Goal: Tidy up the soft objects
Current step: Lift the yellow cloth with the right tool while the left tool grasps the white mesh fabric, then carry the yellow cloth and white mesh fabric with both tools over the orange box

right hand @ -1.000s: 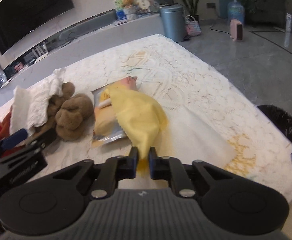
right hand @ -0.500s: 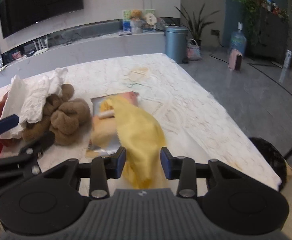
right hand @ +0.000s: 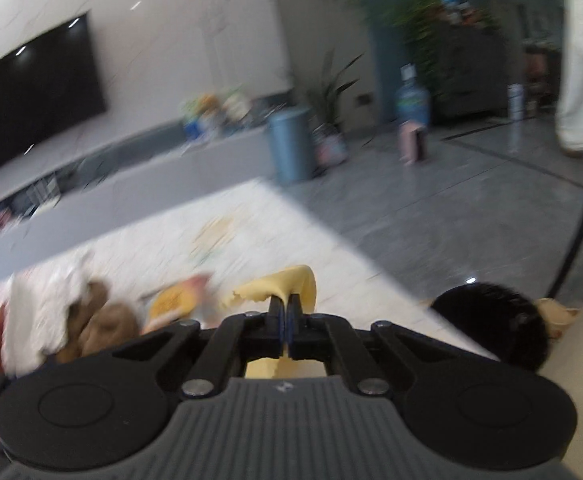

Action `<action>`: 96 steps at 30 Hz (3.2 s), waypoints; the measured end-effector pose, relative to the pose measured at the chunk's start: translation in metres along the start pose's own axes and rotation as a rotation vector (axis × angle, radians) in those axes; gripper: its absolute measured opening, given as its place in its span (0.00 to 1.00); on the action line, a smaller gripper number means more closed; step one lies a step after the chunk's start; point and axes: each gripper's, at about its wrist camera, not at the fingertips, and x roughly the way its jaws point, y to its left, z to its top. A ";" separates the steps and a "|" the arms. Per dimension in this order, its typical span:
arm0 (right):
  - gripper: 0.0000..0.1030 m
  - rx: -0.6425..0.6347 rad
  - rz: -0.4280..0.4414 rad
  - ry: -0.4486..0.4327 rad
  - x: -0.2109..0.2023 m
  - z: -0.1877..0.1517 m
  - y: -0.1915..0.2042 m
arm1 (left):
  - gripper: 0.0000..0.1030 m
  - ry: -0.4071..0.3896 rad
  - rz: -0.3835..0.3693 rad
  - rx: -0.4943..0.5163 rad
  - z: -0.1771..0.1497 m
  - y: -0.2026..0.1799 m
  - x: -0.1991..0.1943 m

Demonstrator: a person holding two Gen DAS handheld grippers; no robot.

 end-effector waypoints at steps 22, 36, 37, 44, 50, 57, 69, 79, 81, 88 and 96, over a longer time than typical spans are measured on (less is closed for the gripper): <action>0.00 0.054 -0.014 0.039 -0.002 -0.002 -0.023 | 0.94 0.105 -0.413 0.236 -0.012 -0.049 0.060; 0.00 0.060 -0.009 0.054 -0.001 -0.002 -0.026 | 1.00 0.193 -0.270 0.192 0.003 -0.061 0.093; 0.00 0.060 -0.008 0.055 0.000 -0.002 -0.027 | 1.00 0.193 -0.265 0.187 0.003 -0.061 0.093; 0.00 0.069 -0.005 0.054 -0.001 -0.002 -0.029 | 0.62 0.172 -0.188 0.126 0.009 -0.054 0.084; 0.00 0.065 -0.001 0.044 -0.004 -0.002 -0.029 | 0.03 0.117 -0.126 0.205 0.003 -0.060 0.066; 0.00 0.064 -0.035 0.029 -0.006 -0.003 -0.032 | 0.03 0.103 -0.132 0.165 0.005 -0.060 0.049; 0.00 -0.004 -0.042 0.004 -0.011 0.000 -0.012 | 0.03 0.092 -0.130 0.095 0.019 -0.050 0.024; 0.00 -0.005 0.038 -0.048 -0.027 0.018 0.019 | 0.03 0.034 -0.028 0.085 0.035 -0.013 -0.027; 0.00 -0.012 0.055 -0.065 -0.031 0.020 0.030 | 0.03 0.004 -0.001 0.070 0.041 0.000 -0.047; 0.00 -0.086 0.098 -0.107 -0.043 0.015 0.079 | 0.03 -0.076 0.068 -0.007 0.054 0.050 -0.130; 0.00 -0.237 0.155 -0.235 -0.103 0.029 0.169 | 0.04 -0.264 0.240 -0.141 0.051 0.136 -0.239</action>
